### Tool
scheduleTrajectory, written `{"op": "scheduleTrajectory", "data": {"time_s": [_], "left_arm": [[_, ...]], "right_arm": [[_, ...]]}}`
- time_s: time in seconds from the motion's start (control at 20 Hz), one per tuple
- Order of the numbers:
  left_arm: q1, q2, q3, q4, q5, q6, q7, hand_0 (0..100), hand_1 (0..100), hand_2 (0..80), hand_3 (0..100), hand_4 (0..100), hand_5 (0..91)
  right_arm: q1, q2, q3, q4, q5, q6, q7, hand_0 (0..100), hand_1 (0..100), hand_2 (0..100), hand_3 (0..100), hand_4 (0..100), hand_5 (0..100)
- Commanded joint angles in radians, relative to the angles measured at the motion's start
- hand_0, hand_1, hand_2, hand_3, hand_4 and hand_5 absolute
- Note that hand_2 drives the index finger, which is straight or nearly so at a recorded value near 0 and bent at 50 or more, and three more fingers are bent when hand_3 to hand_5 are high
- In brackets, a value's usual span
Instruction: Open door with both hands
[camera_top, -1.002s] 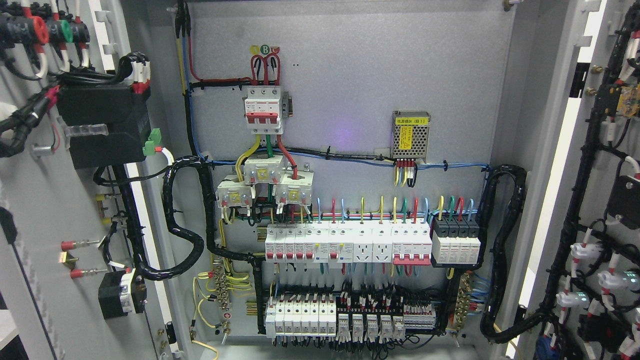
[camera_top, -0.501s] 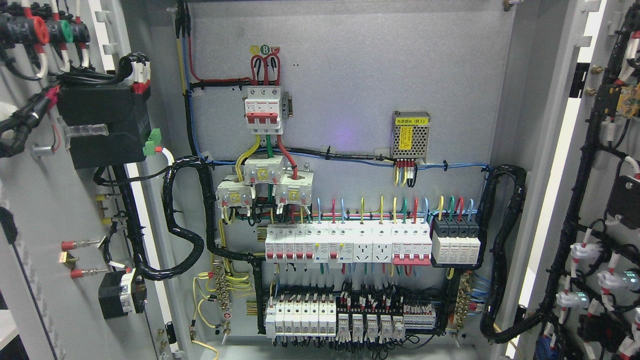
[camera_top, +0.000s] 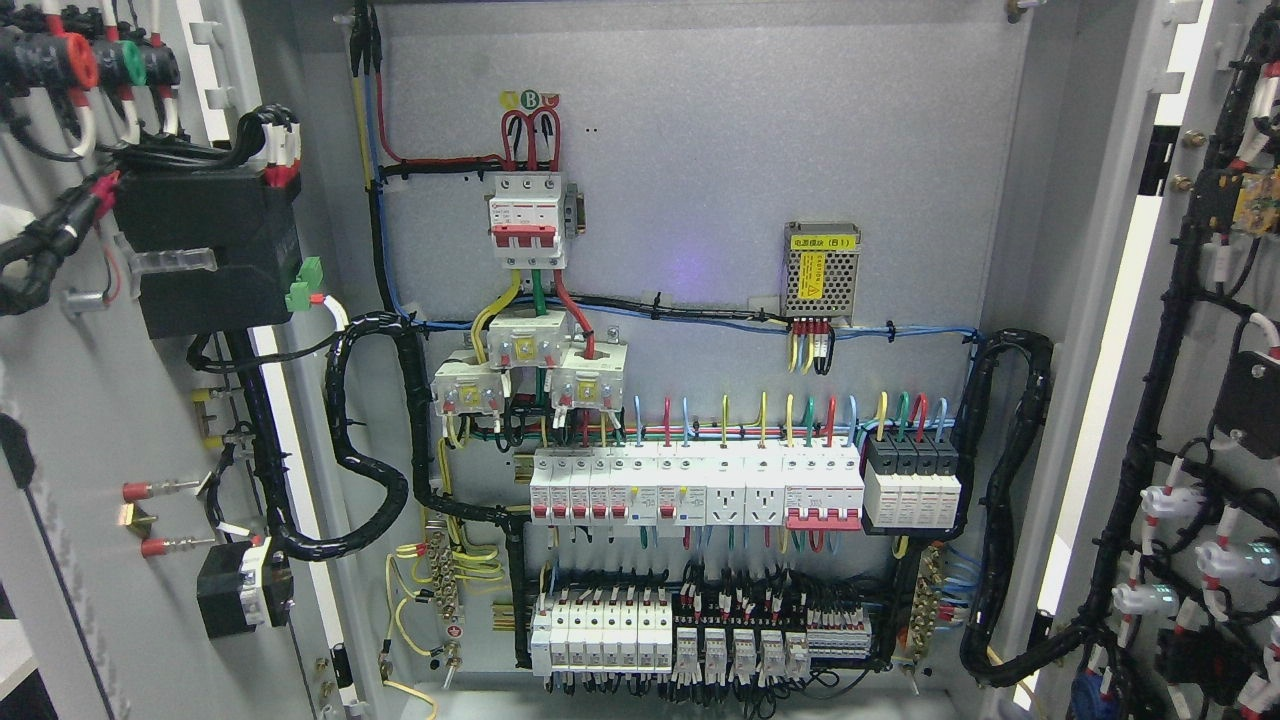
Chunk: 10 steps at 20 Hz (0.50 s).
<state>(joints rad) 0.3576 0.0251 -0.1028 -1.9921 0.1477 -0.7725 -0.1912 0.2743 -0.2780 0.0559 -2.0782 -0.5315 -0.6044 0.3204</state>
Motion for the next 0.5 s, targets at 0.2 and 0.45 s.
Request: {"op": "scheduleTrajectory", "data": {"time_s": [0.2,0.45], "left_arm": [[-0.052,0.021,0.121,-0.034,0.116,-0.590,0.009,0,0,0.0,0,0,0.0],[-0.049,0.067,0.176,-0.034,0.176,-0.614,0.024,0,0,0.0,0,0,0.0]], "right_arm": [[0.000,-0.007,-0.099,-0.007,-0.002,0.003,-0.007,38,0,0,0,0,0],[0.000,-0.009,-0.140,0.006,-0.004,0.008,-0.007,38,0,0,0,0,0]]}}
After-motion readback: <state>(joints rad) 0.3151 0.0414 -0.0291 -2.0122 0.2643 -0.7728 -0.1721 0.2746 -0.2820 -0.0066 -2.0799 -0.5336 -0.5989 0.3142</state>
